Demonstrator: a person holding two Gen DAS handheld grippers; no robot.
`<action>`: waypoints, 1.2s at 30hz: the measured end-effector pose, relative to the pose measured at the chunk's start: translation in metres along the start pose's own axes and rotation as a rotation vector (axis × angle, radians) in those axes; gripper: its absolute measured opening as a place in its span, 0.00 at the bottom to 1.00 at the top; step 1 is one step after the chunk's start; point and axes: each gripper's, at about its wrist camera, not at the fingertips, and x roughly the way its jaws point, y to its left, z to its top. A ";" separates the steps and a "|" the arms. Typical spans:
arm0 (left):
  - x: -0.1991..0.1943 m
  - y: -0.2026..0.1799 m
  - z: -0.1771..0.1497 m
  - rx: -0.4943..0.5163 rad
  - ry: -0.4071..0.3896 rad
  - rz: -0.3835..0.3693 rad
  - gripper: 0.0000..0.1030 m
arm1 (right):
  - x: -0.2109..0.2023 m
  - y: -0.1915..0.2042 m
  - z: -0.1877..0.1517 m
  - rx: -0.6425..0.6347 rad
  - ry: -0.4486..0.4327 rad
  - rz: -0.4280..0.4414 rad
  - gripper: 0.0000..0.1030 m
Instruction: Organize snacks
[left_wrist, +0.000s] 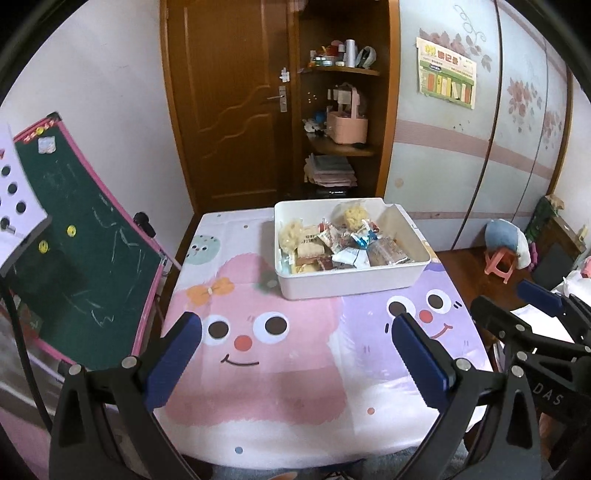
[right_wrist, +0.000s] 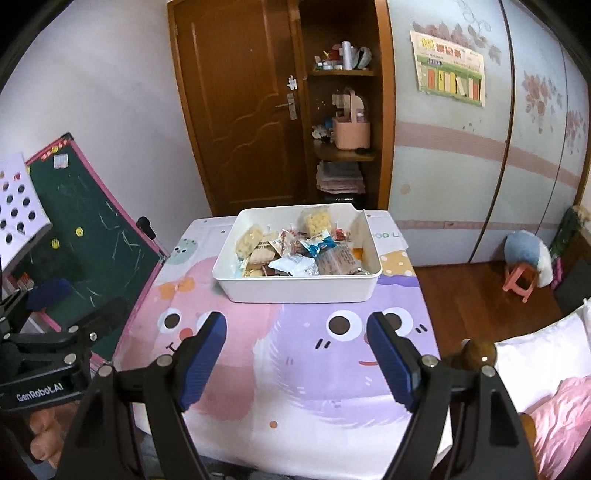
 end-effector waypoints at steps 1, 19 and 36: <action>-0.001 0.002 -0.003 -0.008 0.005 0.001 0.99 | -0.001 0.001 -0.003 0.000 -0.001 0.003 0.77; 0.001 0.013 -0.024 -0.062 0.037 0.073 0.99 | 0.000 0.010 -0.025 0.018 0.019 0.025 0.77; 0.006 0.010 -0.026 -0.055 0.052 0.074 0.99 | 0.003 0.012 -0.029 0.018 0.018 0.022 0.77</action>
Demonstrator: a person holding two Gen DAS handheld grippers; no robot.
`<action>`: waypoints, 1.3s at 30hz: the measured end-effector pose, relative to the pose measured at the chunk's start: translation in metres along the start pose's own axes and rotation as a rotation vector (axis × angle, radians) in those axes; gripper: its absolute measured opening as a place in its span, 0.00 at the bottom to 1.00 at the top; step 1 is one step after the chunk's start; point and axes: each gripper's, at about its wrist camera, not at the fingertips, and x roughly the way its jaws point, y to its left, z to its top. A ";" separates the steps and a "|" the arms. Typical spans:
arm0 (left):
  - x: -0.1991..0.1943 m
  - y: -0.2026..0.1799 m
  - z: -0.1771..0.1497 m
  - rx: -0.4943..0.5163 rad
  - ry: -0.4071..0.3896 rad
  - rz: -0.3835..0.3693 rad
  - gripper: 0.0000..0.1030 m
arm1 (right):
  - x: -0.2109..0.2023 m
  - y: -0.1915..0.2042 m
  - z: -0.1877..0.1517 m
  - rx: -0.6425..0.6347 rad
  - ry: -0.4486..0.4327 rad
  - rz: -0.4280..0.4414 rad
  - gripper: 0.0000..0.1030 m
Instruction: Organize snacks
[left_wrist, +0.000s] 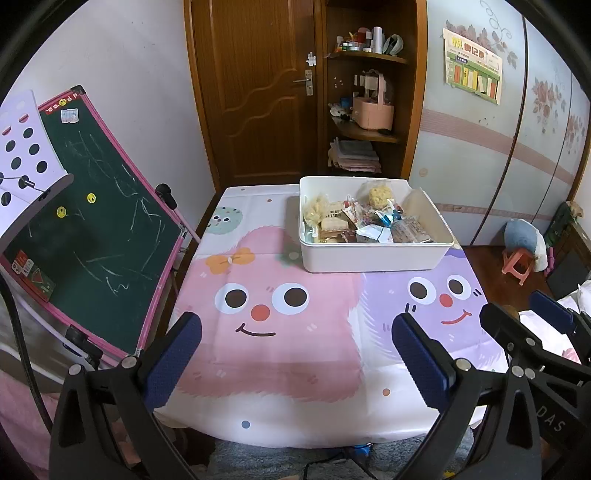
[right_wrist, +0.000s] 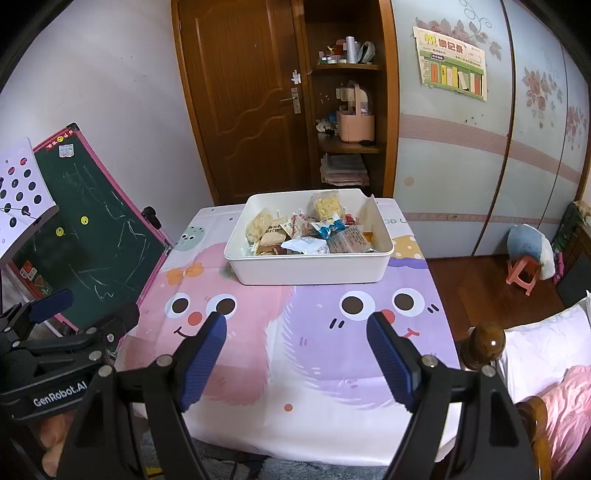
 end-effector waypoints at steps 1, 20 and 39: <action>0.000 0.000 0.000 0.000 0.000 0.000 0.99 | 0.000 0.000 0.000 0.000 0.001 -0.001 0.77; 0.003 0.002 -0.005 0.003 0.004 0.008 0.99 | 0.000 -0.002 -0.001 0.004 0.008 -0.001 0.77; 0.002 0.002 -0.004 0.004 0.006 0.003 0.99 | 0.003 -0.005 -0.002 0.007 0.015 -0.005 0.77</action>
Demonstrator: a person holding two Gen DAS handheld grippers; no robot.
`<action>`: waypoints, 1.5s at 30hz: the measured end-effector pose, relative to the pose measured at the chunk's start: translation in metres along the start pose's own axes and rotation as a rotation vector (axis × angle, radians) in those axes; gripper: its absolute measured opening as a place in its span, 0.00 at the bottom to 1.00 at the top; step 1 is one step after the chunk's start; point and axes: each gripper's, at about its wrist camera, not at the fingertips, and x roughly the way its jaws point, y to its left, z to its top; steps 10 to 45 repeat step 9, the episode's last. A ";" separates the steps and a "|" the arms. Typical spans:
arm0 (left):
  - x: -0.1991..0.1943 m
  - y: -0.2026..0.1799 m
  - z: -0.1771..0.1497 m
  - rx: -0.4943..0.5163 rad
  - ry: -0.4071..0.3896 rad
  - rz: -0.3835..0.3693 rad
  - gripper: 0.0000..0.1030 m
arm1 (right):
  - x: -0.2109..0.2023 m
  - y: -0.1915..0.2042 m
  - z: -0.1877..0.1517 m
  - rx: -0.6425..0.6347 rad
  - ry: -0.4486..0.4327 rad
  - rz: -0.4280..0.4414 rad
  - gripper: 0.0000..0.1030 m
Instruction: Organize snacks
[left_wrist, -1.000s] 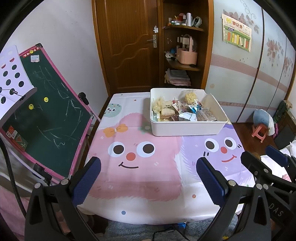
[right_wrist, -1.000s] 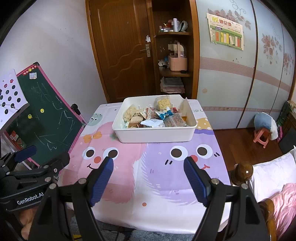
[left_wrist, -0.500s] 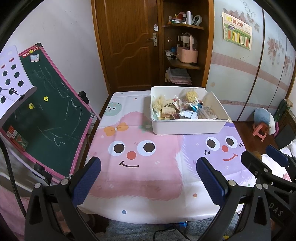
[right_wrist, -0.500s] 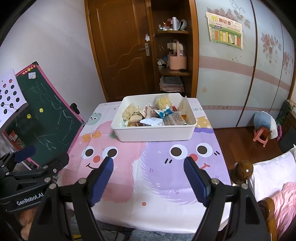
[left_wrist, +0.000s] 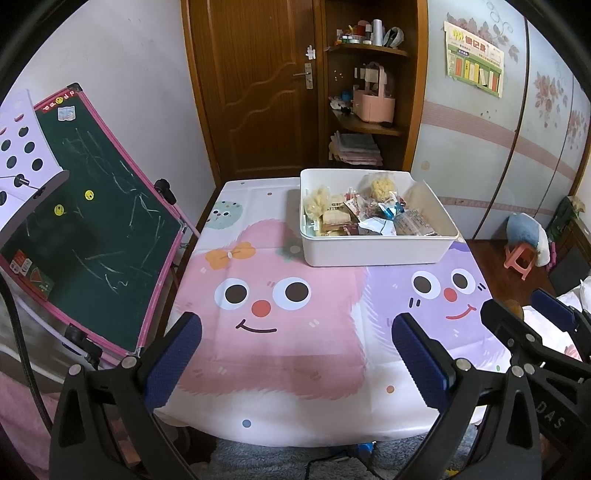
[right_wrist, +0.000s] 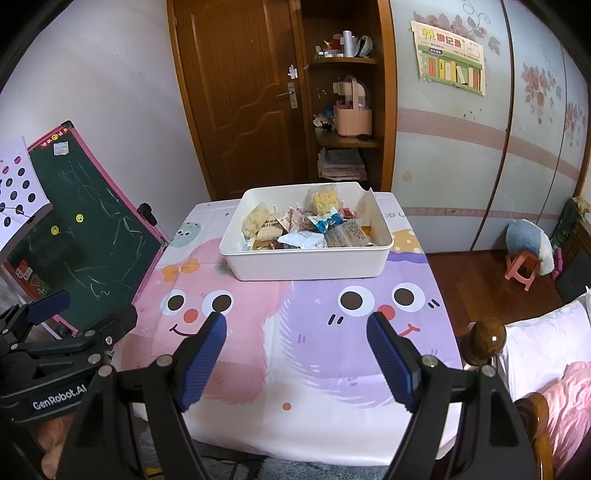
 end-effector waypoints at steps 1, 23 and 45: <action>0.000 0.001 -0.002 0.002 -0.002 -0.003 0.99 | 0.000 -0.001 0.000 0.001 0.002 -0.003 0.77; 0.003 0.003 -0.009 0.003 0.009 -0.021 0.99 | 0.008 0.001 -0.004 0.006 0.016 -0.017 0.77; 0.003 0.003 -0.009 0.003 0.009 -0.021 0.99 | 0.008 0.001 -0.004 0.006 0.016 -0.017 0.77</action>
